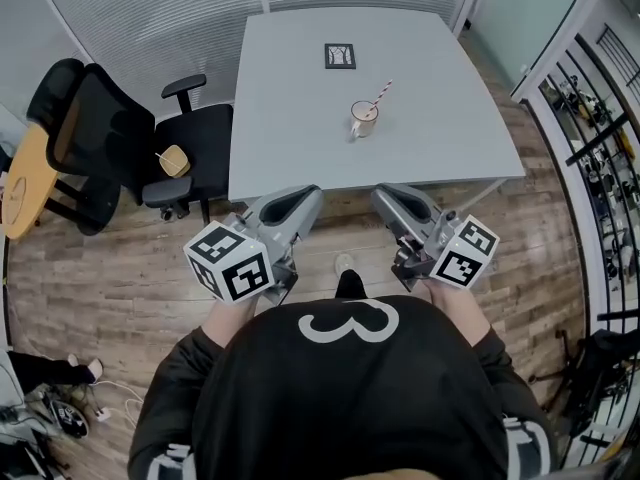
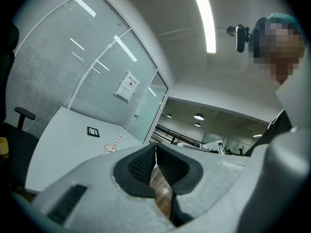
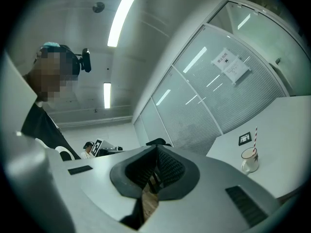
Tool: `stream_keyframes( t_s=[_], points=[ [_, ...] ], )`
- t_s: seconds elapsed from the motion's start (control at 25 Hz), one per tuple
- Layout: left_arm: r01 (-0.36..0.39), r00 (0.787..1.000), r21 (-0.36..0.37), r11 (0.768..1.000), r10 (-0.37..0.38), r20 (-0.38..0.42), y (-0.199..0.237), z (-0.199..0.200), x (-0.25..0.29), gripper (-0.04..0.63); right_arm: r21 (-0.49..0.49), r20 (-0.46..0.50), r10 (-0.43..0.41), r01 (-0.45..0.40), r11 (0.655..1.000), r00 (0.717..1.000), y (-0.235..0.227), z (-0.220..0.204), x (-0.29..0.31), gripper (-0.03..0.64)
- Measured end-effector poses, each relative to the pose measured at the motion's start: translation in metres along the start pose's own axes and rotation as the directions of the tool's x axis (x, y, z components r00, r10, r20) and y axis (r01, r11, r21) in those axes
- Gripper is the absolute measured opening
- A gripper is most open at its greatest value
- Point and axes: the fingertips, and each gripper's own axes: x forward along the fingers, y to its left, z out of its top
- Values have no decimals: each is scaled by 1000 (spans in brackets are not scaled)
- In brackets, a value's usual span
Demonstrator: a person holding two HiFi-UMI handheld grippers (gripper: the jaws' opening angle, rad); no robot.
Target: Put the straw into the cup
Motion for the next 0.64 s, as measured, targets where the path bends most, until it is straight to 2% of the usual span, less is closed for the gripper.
stream_keyframes(
  t_s=[0.32, 0.64],
  points=[
    [7, 1000, 43, 999, -6, -16, -20, -5, -20, 20, -8, 25, 1, -1, 1000, 1000, 28, -3, -7, 15],
    [0, 1000, 24, 1000, 0, -19, -11, -11, -28, 20, 5, 1, -12, 12, 1000, 1000, 31, -17, -7, 15]
  ],
)
